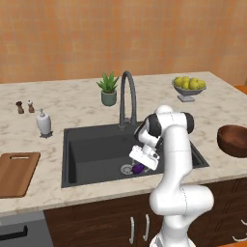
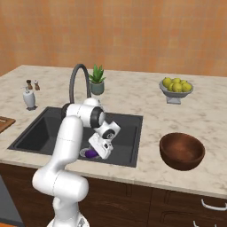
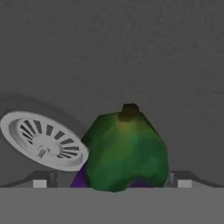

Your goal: Pick the eggplant from the sink and place it in the bowl. Then pick the bowl and place it in the microwave. Then close the microwave door and press the start button.

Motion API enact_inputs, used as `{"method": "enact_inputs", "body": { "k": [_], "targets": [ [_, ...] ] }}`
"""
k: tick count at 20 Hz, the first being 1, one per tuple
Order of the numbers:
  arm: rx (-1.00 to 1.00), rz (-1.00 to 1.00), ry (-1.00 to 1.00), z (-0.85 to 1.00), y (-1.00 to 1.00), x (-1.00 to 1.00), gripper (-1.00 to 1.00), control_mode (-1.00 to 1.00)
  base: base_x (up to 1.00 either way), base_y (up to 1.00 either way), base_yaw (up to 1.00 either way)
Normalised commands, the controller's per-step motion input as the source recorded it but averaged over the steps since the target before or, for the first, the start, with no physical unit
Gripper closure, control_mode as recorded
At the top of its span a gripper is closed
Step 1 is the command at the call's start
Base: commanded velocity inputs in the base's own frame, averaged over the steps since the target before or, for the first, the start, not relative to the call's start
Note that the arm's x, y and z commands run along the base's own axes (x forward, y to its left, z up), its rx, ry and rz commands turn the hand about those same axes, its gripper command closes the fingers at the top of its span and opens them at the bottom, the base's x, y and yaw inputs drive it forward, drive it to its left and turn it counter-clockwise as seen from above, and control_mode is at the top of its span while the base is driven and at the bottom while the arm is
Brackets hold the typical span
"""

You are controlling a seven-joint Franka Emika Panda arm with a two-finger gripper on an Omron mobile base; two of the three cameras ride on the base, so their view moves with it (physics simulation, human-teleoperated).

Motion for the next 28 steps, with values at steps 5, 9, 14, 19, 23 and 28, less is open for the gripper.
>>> {"method": "enact_inputs", "body": {
  "k": [5, 9, 14, 19, 23, 28],
  "targets": [
    [0.0, 0.0, 0.0, -0.44, 0.47, 0.0, 1.0, -1.0, 0.0, 0.0, 0.0],
    [0.0, 0.0, 0.0, -0.15, 0.19, 0.0, 1.0, -1.0, 0.0, 0.0, 0.0],
    [0.0, -0.01, -0.02, 0.43, -0.02, -0.44, 1.0, -1.0, 0.0, 0.0, 0.0],
    [0.0, -0.01, -0.13, 1.0, -0.15, -0.82, 1.0, -1.0, 0.0, 0.0, 0.0],
    [-0.05, -0.1, -0.21, 1.0, -0.23, -0.73, 1.0, -1.0, 0.0, 0.0, 0.0],
    [-0.13, -0.02, -0.21, 1.0, -0.4, -0.68, 1.0, -1.0, 0.0, 0.0, 0.0]
  ]
}}
